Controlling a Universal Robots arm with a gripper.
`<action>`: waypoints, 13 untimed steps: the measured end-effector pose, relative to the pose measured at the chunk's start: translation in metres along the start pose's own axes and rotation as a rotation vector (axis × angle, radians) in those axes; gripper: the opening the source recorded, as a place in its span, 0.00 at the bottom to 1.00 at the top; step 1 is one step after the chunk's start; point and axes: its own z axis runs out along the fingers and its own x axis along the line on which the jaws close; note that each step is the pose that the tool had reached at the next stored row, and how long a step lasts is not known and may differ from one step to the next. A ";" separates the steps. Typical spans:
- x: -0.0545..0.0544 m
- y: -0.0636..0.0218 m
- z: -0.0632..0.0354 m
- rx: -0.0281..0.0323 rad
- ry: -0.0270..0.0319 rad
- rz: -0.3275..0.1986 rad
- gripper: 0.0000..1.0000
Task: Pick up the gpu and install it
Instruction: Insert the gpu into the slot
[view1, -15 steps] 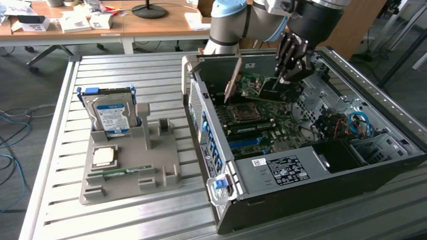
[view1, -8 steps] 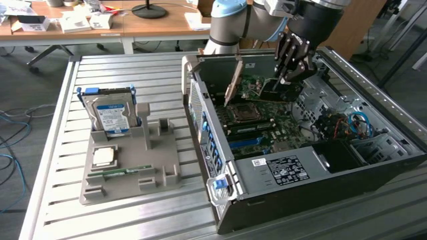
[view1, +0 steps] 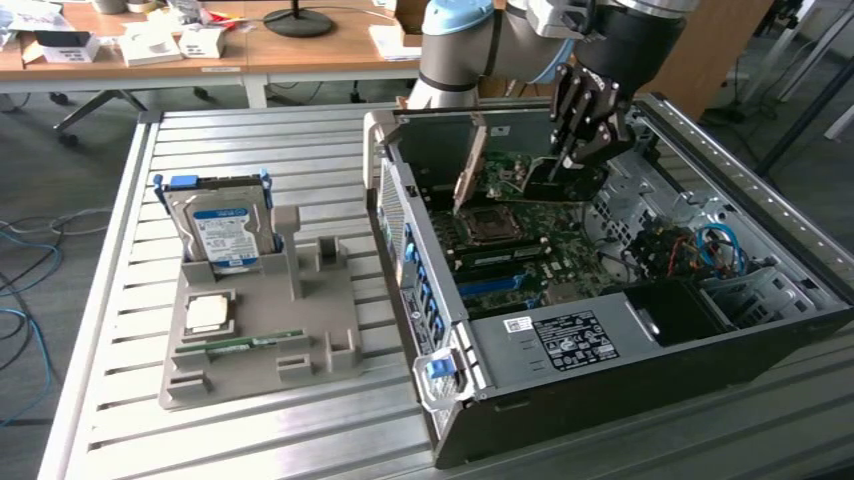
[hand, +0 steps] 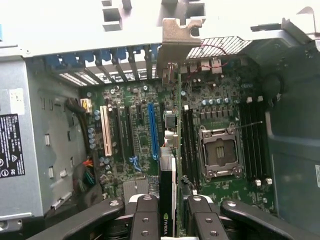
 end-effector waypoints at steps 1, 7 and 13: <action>0.000 0.0001 0.0001 0.0051 -0.0022 -0.003 0.26; 0.000 0.0008 0.0002 0.0348 -0.0150 -0.022 0.26; 0.000 0.0009 0.0005 0.0547 -0.0224 -0.062 0.26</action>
